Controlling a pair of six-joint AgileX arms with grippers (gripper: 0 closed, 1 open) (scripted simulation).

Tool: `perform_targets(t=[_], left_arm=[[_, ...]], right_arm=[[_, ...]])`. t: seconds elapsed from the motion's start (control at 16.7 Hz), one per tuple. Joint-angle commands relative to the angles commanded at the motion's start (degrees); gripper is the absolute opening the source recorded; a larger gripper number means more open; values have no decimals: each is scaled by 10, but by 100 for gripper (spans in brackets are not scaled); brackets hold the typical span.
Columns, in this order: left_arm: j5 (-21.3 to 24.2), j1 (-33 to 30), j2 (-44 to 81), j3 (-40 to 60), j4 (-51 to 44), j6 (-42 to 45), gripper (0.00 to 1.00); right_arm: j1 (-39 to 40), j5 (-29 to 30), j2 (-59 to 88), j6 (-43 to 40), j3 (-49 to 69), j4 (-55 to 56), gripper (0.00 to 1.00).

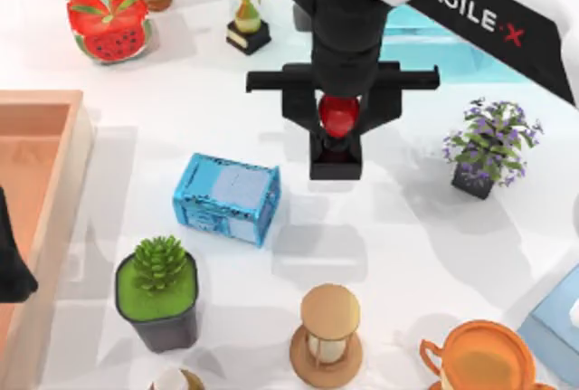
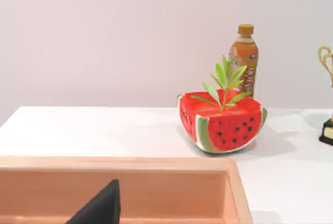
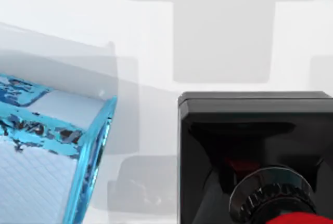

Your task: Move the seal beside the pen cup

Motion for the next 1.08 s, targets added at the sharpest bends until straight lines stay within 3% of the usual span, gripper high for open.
perform_targets(t=[0.12, 0.9, 1.08], left_arm=[[0, 0, 0, 0, 0, 0, 100], [0, 0, 0, 0, 0, 0, 100], [0, 0, 0, 0, 0, 0, 100]], right_arm=[[0, 0, 0, 0, 0, 0, 0], [0, 0, 0, 0, 0, 0, 98], [0, 0, 0, 0, 0, 0, 100]])
